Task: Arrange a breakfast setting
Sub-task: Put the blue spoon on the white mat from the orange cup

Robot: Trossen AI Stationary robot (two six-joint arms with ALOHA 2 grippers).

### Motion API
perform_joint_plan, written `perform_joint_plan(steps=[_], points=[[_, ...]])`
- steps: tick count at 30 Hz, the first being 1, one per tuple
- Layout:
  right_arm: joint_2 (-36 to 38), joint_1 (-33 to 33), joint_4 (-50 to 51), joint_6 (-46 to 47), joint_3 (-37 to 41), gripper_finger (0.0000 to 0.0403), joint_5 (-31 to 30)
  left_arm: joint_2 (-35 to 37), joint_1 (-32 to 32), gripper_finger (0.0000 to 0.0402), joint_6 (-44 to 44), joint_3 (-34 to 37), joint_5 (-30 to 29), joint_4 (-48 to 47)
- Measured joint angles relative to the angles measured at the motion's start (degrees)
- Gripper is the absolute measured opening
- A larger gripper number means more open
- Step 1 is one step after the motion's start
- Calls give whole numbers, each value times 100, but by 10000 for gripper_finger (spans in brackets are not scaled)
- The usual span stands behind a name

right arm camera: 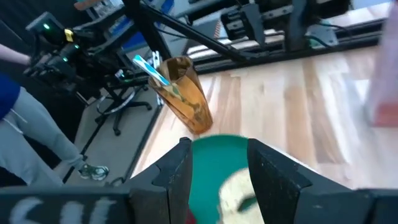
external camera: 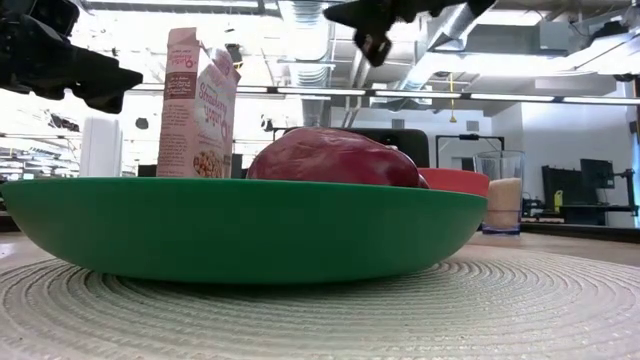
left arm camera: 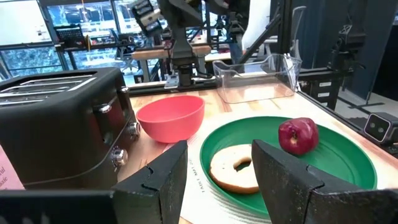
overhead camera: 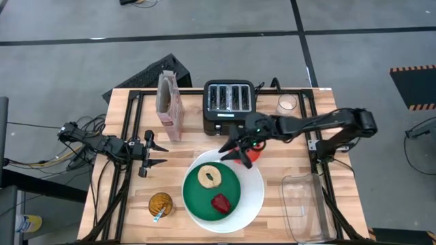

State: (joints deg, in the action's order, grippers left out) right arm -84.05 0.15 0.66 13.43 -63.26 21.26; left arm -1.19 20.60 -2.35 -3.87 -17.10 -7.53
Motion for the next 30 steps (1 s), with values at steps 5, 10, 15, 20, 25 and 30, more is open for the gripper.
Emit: perform_joint_plan(steps=[5,10,15,20,25,30], points=[[547,104,782,-337,5,175,-12,0,0,171,0,1,0,0],[1227,209,720,-322,476,175,-125,2,0,171,0,1,0,0],[1976,227,620,-236,1113,175,-499,2,0,171,1,1,0,0],[2704,227,413,-182,1789,175,-711,2,0,171,2,1,0,0],[3445,209,-287,7,2605,175,-957,0,0,171,0,1,0,0],[4112,209,-716,60,3242,175,-1075,2,0,171,0,1,0,0]])
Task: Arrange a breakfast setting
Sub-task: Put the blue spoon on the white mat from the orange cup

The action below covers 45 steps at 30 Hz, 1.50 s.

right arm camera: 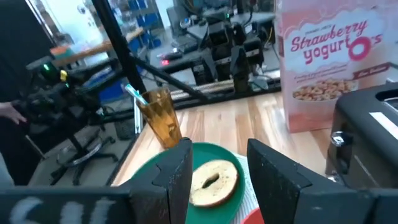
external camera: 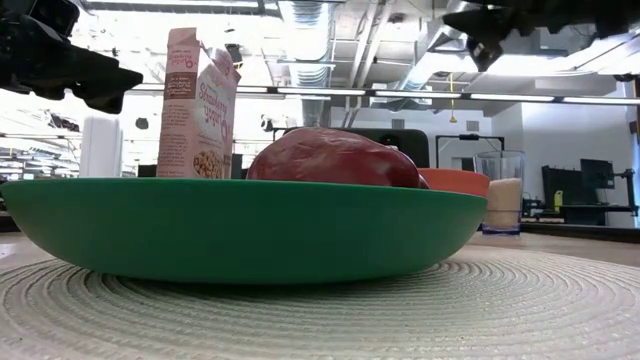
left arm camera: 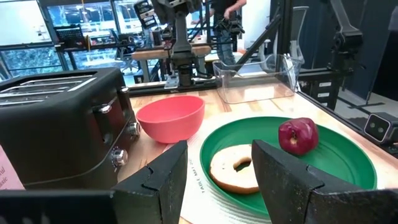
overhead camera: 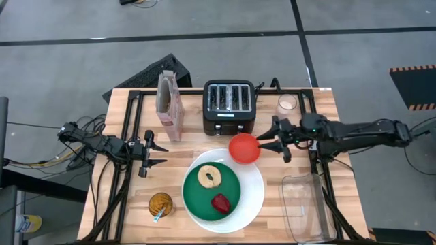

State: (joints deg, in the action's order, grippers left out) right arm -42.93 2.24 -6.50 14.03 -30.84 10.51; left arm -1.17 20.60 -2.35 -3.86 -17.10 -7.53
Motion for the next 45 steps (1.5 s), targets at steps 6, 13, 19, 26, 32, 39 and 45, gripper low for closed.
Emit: perform_joint_plan(steps=[6,13,19,26,32,39,45], points=[[750,0,-4,9,584,175,-60,0,0,171,0,0,0,0],[1577,0,-48,55,1142,175,-247,0,0,171,0,0,0,0],[2213,0,-53,69,1566,175,-306,0,0,171,0,0,0,0],[2878,0,-44,167,2079,175,-306,0,0,171,0,0,0,0],[3318,0,-16,210,2490,176,-304,0,0,171,0,0,0,0],[3641,7,-24,218,2909,176,-306,0,0,171,0,0,0,0],[3715,6,128,214,3035,176,-306,-2,0,171,2,-1,0,0]])
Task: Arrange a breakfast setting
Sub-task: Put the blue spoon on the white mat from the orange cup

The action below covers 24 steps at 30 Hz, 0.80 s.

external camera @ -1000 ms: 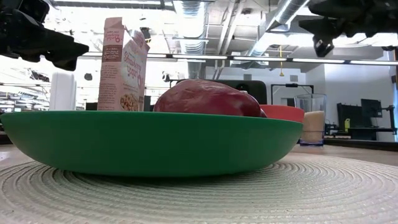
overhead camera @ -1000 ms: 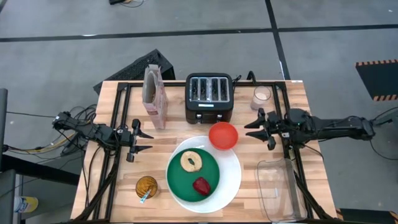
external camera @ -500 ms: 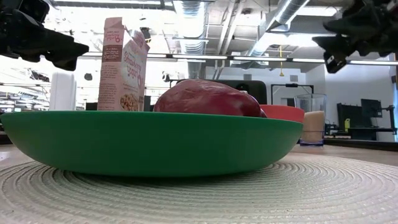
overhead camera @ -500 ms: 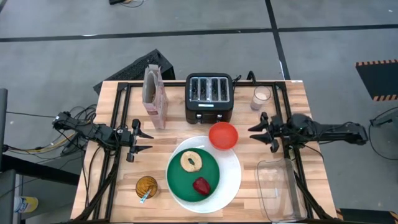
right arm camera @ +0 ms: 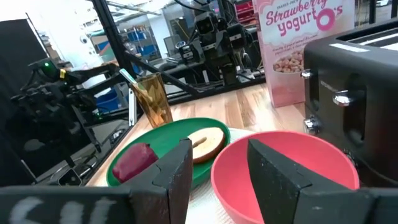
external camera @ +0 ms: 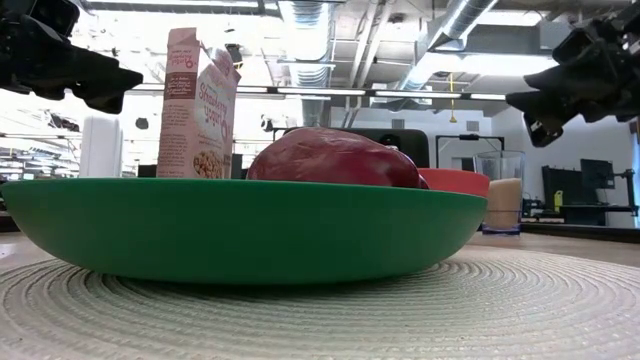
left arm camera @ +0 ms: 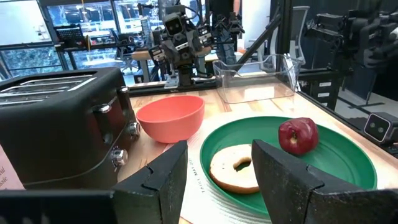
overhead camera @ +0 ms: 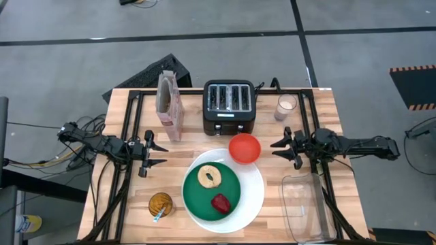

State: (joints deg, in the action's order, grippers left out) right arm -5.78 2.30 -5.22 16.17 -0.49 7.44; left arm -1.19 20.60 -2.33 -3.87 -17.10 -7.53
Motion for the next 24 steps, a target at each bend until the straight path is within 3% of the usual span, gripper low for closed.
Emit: perform_joint_plan(steps=[24], points=[[-18,-17,287,-8,13,176,-7,0,0,171,-1,1,0,0]])
